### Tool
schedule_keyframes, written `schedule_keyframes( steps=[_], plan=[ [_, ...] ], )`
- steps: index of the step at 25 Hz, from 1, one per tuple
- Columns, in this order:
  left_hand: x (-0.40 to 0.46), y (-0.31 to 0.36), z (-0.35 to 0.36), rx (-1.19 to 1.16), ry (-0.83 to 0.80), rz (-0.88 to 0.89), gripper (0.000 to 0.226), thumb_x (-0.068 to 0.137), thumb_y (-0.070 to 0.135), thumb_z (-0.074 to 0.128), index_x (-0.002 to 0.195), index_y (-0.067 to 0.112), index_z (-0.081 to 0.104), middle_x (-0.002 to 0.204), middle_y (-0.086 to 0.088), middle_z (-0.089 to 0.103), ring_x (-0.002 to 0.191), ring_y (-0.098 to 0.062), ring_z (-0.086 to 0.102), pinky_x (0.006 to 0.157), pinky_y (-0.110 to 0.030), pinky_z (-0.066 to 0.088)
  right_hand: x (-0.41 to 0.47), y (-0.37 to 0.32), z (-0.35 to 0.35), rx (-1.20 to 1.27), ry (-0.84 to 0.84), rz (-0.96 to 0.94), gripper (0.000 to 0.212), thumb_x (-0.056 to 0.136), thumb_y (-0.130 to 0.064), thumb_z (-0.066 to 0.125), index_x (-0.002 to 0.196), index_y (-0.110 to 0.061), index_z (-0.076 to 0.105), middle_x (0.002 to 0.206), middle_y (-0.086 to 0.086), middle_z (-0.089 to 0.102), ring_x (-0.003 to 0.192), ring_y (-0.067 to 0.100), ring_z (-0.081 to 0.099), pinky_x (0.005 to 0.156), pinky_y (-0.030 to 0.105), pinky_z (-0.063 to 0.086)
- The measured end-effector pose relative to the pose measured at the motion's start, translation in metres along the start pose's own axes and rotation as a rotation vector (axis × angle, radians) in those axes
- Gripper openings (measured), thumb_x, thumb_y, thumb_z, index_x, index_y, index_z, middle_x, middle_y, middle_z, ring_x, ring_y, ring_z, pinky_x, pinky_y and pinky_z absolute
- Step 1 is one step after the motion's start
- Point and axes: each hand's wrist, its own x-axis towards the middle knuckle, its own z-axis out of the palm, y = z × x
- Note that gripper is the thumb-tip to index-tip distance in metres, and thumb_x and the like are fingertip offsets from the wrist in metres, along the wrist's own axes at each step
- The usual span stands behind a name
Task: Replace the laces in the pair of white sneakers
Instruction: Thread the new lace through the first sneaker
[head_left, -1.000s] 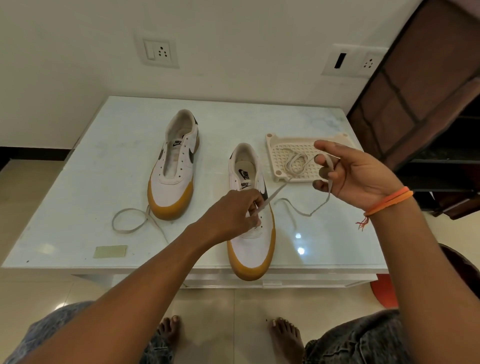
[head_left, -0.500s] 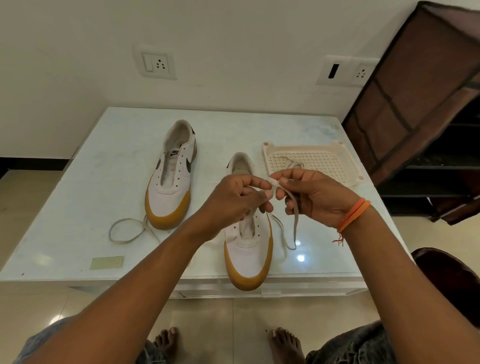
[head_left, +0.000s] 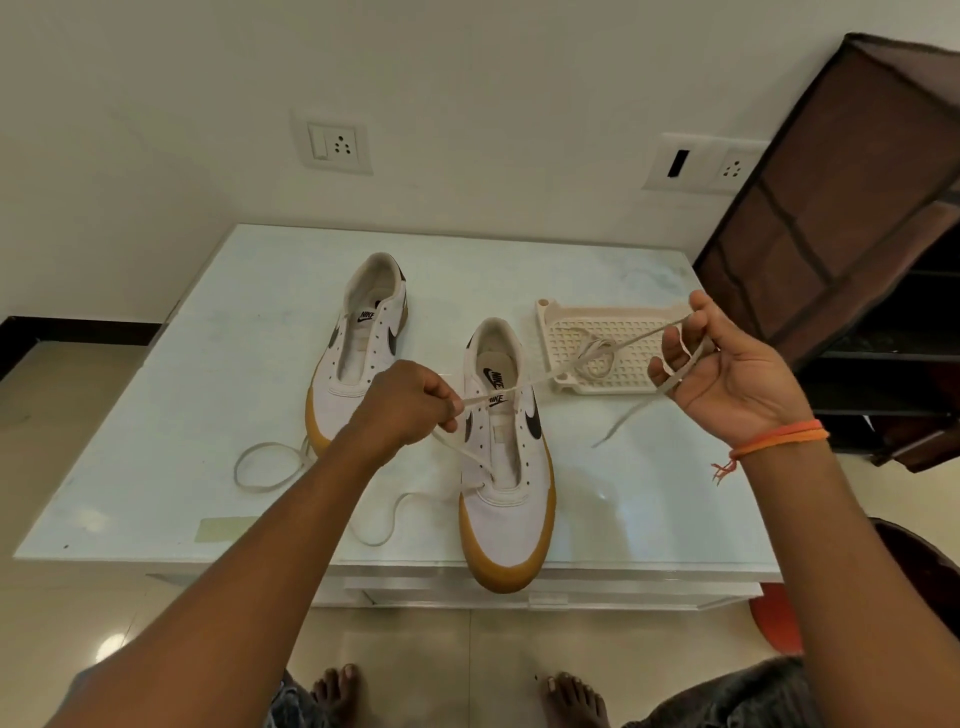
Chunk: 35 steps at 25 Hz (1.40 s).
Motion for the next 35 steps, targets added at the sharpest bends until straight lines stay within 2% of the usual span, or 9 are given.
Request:
schedule_keyframes(
  steps=[5, 10, 13, 15, 18, 22, 25, 29, 35],
  plan=[
    [0.01, -0.02, 0.009, 0.395, 0.175, -0.052, 0.01, 0.087, 0.021, 0.067, 0.084, 0.013, 0.072, 0.078, -0.001, 0.068, 0.073, -0.018, 0.064, 0.066, -0.032, 0.053, 0.0, -0.004, -0.007, 0.066, -0.017, 0.02, 0.042, 0.091, -0.029, 0.048, 0.128, -0.012, 0.058, 0.122, 0.001, 0.067, 0.091, 0.012, 0.067, 0.089, 0.036, 0.047],
    [0.002, -0.023, 0.004, 0.58, 0.174, -0.173, 0.01, 0.085, 0.017, 0.062, 0.079, 0.013, 0.056, 0.073, -0.001, 0.054, 0.06, -0.014, 0.049, 0.055, -0.027, 0.039, 0.001, -0.013, -0.016, 0.276, -0.011, -0.069, 0.054, 0.076, -0.006, 0.043, 0.13, -0.002, 0.049, 0.126, 0.016, 0.064, 0.112, 0.022, 0.065, 0.086, 0.04, 0.056],
    [0.005, -0.02, 0.007, 0.51, 0.081, -0.189, 0.016, 0.084, 0.024, 0.066, 0.079, 0.012, 0.056, 0.084, -0.005, 0.063, 0.066, -0.016, 0.055, 0.057, -0.026, 0.04, 0.009, -0.001, -0.011, 0.077, 0.071, -0.026, 0.057, 0.076, 0.012, 0.041, 0.131, 0.001, 0.046, 0.116, 0.017, 0.068, 0.101, 0.021, 0.07, 0.077, 0.032, 0.059],
    [0.002, -0.016, 0.013, 0.504, 0.125, -0.102, 0.021, 0.086, 0.03, 0.065, 0.089, 0.011, 0.059, 0.098, -0.007, 0.063, 0.077, -0.019, 0.059, 0.062, -0.028, 0.043, 0.01, 0.017, 0.0, -0.134, 0.105, 0.026, 0.035, 0.091, 0.005, 0.046, 0.126, 0.004, 0.051, 0.105, 0.017, 0.071, 0.091, 0.021, 0.072, 0.071, 0.03, 0.06],
    [-0.008, 0.005, 0.025, 0.28, 0.194, 0.278, 0.032, 0.091, 0.032, 0.063, 0.12, 0.019, 0.061, 0.116, -0.002, 0.056, 0.1, -0.018, 0.056, 0.084, -0.032, 0.047, 0.001, 0.045, 0.023, -0.499, -0.022, 0.15, 0.029, 0.098, -0.023, 0.052, 0.109, 0.0, 0.064, 0.096, 0.016, 0.071, 0.08, 0.023, 0.072, 0.067, 0.033, 0.06],
    [-0.023, 0.037, 0.03, 0.042, 0.082, 0.594, 0.033, 0.091, 0.031, 0.064, 0.123, 0.025, 0.066, 0.111, 0.015, 0.055, 0.104, -0.001, 0.048, 0.085, -0.007, 0.034, -0.02, 0.075, 0.048, -0.781, -0.261, 0.164, 0.034, 0.098, -0.029, 0.052, 0.09, 0.0, 0.069, 0.081, 0.018, 0.07, 0.071, 0.026, 0.068, 0.061, 0.035, 0.056],
    [-0.023, 0.031, 0.031, -0.058, 0.047, 0.511, 0.032, 0.089, 0.033, 0.066, 0.12, 0.022, 0.068, 0.112, 0.011, 0.064, 0.099, -0.003, 0.056, 0.089, -0.015, 0.043, -0.026, 0.079, 0.054, -0.843, -0.297, 0.099, 0.035, 0.097, -0.029, 0.052, 0.086, 0.0, 0.069, 0.074, 0.016, 0.069, 0.068, 0.025, 0.067, 0.061, 0.035, 0.057],
    [-0.024, 0.034, 0.026, -0.298, -0.092, 0.347, 0.027, 0.096, 0.03, 0.057, 0.088, 0.009, 0.073, 0.073, -0.004, 0.069, 0.071, -0.005, 0.063, 0.068, -0.019, 0.049, -0.024, 0.08, 0.054, -0.934, -0.346, 0.03, 0.034, 0.096, -0.028, 0.053, 0.093, 0.001, 0.07, 0.075, 0.016, 0.071, 0.069, 0.025, 0.068, 0.064, 0.035, 0.056],
    [-0.027, 0.041, 0.018, -0.448, -0.127, 0.27, 0.016, 0.091, 0.018, 0.064, 0.092, 0.005, 0.073, 0.079, -0.019, 0.067, 0.069, -0.019, 0.061, 0.069, -0.026, 0.053, -0.024, 0.091, 0.055, -1.031, -0.489, 0.028, 0.022, 0.097, -0.024, 0.054, 0.1, -0.007, 0.069, 0.083, 0.011, 0.074, 0.073, 0.023, 0.07, 0.064, 0.033, 0.056]
  ],
)
